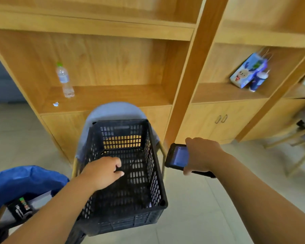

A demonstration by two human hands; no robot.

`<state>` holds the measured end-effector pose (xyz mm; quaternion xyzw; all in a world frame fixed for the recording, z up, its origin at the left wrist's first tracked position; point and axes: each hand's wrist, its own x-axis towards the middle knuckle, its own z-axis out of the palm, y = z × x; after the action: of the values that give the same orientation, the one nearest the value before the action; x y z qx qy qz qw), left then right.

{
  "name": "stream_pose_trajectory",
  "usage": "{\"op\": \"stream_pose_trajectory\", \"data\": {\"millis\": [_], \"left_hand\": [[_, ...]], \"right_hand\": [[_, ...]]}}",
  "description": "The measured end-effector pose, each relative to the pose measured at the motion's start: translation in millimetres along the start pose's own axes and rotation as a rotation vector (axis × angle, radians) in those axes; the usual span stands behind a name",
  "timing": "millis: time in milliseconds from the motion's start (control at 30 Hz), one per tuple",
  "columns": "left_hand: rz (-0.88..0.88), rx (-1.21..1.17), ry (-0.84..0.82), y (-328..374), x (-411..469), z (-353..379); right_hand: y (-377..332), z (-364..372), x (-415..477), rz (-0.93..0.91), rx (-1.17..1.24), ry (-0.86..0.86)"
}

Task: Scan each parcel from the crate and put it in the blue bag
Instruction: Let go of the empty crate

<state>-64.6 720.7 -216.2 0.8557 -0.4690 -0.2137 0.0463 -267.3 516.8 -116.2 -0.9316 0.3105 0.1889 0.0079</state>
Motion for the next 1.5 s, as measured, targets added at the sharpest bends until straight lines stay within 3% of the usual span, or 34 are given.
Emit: {"op": "stream_pose_trajectory", "data": {"millis": [467, 700, 967, 1200, 1500], "left_hand": [[0.241, 0.202, 0.112, 142, 148, -86], [0.202, 0.228, 0.171, 241, 220, -103], [0.125, 0.193, 0.32, 338, 279, -125], [0.063, 0.226, 0.379, 371, 332, -158], [0.064, 0.254, 0.469, 391, 446, -223]], "right_hand": [[168, -61, 29, 0.212, 0.053, 0.15], [283, -81, 61, 0.19, 0.165, 0.368], [398, -116, 119, 0.013, 0.153, 0.648], [452, -149, 194, -0.088, 0.328, 0.859], [496, -211, 325, 0.049, 0.532, 0.988]]}}
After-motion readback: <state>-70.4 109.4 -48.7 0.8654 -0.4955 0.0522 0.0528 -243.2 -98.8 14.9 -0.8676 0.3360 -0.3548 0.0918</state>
